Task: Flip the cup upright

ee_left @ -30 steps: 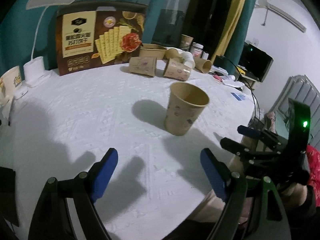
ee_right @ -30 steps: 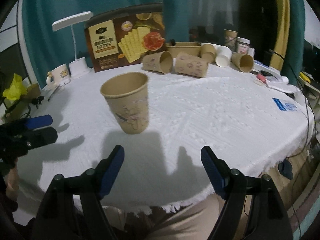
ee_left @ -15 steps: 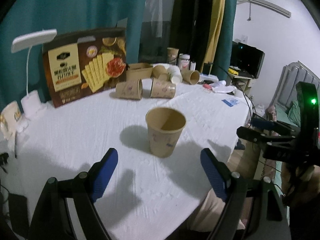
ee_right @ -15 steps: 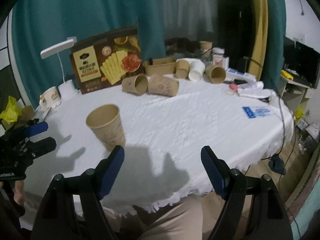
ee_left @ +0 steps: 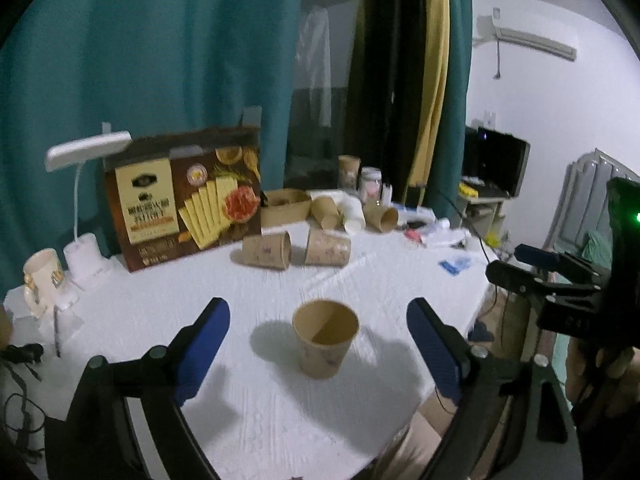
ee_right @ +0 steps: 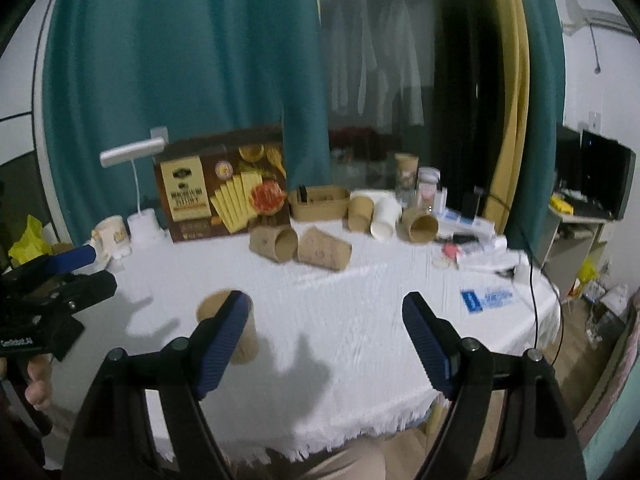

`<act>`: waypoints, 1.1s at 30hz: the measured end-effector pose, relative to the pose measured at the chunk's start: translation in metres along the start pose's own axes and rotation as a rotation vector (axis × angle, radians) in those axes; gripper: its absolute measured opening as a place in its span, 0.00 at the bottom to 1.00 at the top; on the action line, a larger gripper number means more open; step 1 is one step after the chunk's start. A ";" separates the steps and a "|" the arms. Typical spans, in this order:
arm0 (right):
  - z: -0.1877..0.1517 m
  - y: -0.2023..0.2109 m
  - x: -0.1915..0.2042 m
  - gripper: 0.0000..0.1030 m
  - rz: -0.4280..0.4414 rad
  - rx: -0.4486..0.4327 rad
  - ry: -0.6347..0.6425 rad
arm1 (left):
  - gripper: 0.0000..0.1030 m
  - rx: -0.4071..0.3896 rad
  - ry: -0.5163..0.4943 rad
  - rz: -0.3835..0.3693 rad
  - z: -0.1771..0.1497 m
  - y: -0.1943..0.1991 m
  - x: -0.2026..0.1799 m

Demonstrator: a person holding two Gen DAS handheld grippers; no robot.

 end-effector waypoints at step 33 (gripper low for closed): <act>0.000 -0.037 0.037 0.79 0.097 0.034 0.057 | 0.89 -0.035 0.097 0.096 -0.001 0.005 0.042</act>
Point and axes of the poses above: each gripper's, at about its wrist camera, not at the fingertips, and y roughly against the way its jaws point, x to its left, z to its top, the point moved 2 cm from there along -y, roughly the way its jaws point, and after that the axes turned 2 degrees about y, right-handed, at the moved point
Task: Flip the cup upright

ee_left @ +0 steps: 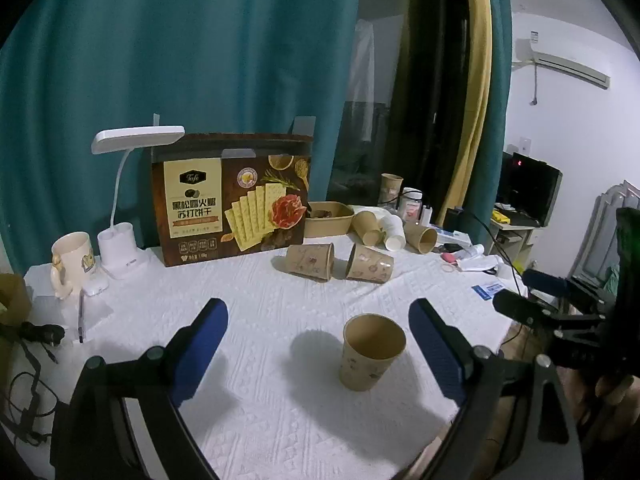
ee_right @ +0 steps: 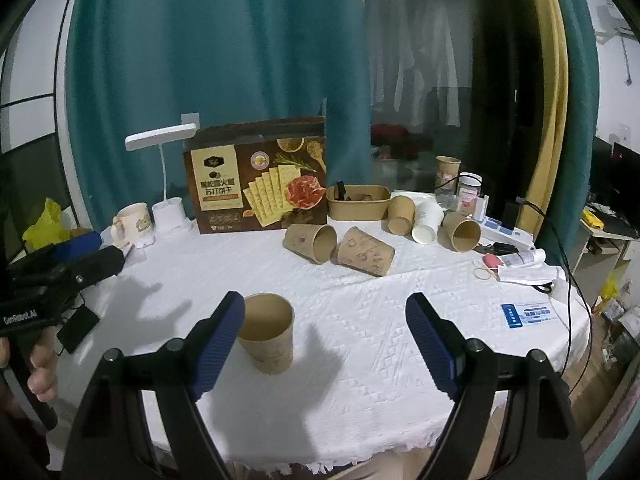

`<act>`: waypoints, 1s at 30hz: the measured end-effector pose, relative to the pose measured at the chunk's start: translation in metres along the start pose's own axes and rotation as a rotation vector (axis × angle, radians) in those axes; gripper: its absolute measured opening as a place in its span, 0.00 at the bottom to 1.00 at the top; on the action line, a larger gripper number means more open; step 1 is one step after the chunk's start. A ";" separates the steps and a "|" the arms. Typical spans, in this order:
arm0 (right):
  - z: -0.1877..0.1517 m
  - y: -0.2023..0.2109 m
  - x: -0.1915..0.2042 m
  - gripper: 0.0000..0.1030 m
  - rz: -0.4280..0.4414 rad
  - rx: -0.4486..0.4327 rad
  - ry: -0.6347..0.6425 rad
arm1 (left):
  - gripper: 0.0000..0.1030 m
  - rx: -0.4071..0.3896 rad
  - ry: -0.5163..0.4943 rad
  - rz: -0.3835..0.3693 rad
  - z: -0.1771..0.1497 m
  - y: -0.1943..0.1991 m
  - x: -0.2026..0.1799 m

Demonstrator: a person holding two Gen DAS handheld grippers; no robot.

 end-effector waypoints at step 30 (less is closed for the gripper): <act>-0.004 -0.003 0.004 0.79 0.012 0.018 0.011 | 0.89 0.001 -0.001 0.002 -0.001 0.000 -0.001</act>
Point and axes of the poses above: each gripper's, at about its wrist camera, not at the fingertips, and y roughly against the way its jaws point, x to its left, z to its top, the point moved 2 cm from there along -y, roughly the way its jaws point, and after that the axes turned 2 degrees about y, right-handed, at the moved point
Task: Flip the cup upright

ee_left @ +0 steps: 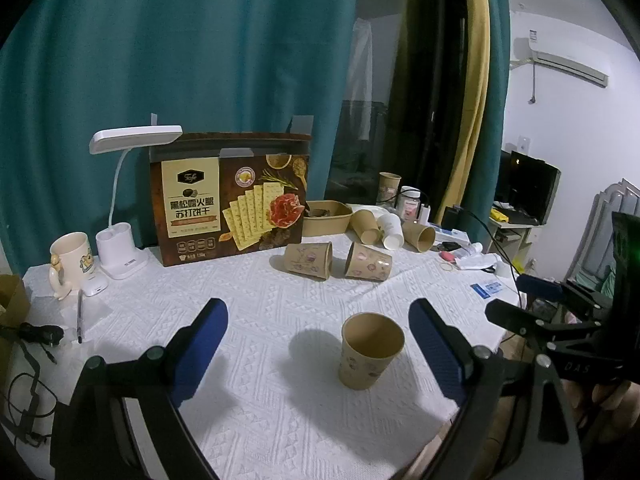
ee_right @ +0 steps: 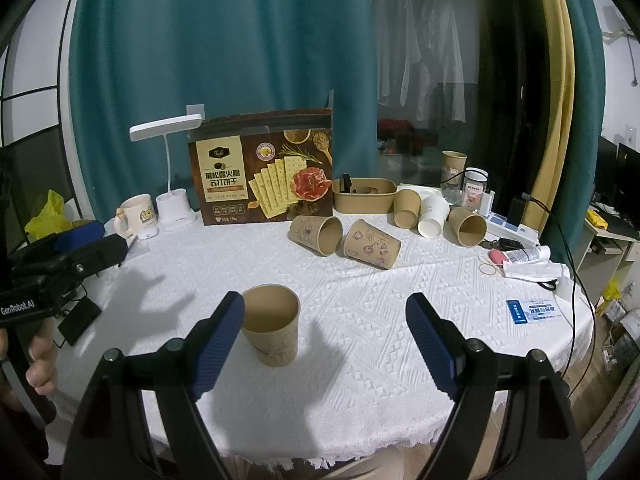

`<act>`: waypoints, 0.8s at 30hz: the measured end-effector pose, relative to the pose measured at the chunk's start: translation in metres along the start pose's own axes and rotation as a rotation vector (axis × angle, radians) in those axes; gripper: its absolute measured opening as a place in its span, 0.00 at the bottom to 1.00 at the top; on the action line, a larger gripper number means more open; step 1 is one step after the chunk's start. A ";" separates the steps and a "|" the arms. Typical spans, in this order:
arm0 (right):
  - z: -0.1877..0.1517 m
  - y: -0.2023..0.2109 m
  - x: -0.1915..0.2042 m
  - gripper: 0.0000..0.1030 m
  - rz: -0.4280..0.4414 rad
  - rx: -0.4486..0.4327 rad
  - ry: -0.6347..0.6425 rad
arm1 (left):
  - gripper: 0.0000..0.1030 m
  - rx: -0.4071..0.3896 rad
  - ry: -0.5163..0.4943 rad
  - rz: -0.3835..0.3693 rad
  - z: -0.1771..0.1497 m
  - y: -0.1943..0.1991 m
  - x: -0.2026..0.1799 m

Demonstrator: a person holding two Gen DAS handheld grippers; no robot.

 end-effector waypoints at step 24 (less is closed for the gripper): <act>-0.004 0.001 -0.001 0.79 0.000 0.006 -0.002 | 0.89 0.005 0.002 -0.002 0.000 -0.001 -0.001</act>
Point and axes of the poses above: each gripper's, at about its wrist camera, not at the fingertips, and y roughly against the way its jaws point, x to its left, z to its top, the point moved 2 cm from there along -y, roughly the way its jaws point, and after that the axes turned 2 degrees about y, right-handed, at the moved point
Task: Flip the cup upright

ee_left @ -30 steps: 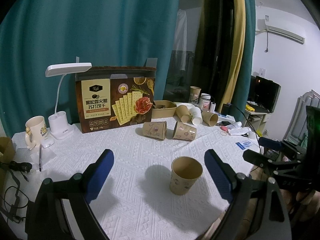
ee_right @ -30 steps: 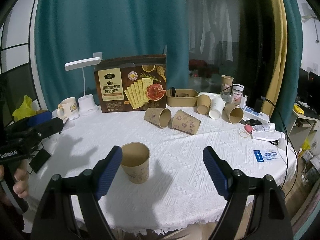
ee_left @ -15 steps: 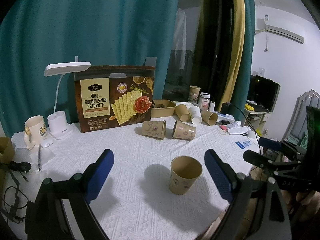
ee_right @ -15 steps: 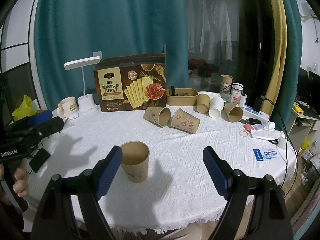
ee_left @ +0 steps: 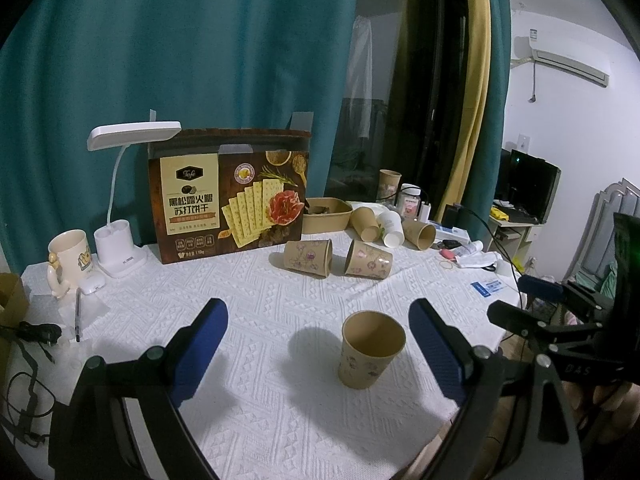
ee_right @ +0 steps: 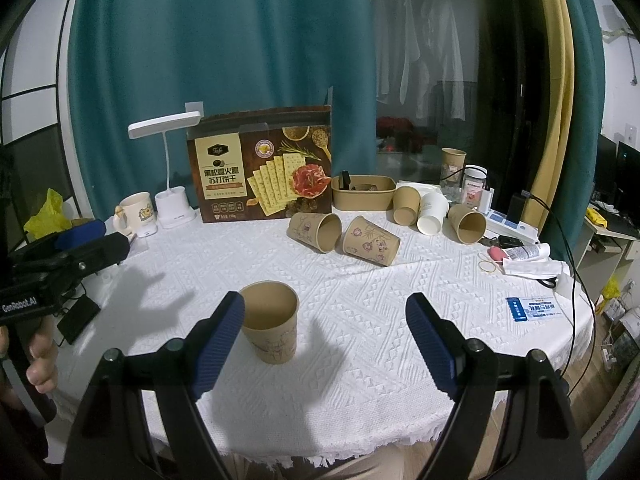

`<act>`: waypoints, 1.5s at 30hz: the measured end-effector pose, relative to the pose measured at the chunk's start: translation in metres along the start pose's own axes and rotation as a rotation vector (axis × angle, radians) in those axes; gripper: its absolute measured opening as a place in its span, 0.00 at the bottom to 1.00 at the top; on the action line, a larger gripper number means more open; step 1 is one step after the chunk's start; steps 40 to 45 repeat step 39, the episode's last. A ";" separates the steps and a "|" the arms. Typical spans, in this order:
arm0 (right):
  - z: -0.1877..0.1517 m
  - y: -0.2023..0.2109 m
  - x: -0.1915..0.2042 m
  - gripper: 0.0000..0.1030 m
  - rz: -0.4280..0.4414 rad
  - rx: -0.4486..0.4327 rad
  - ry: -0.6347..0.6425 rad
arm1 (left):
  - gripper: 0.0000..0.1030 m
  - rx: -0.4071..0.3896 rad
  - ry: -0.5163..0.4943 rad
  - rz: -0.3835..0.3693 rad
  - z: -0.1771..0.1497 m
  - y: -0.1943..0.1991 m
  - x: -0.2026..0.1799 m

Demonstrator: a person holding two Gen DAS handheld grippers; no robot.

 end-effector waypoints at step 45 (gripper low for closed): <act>-0.008 0.001 -0.008 0.79 0.004 0.001 -0.019 | 0.89 0.008 -0.023 -0.013 -0.002 -0.003 -0.010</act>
Point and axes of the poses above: each gripper's, at about its wrist camera, not at the fingertips, and y roughly against the way its jaws point, x to its left, z to its top, the point moved 2 cm from there along -y, roughly the way its jaws point, and after that the axes turned 2 degrees about y, right-handed, at the moved point
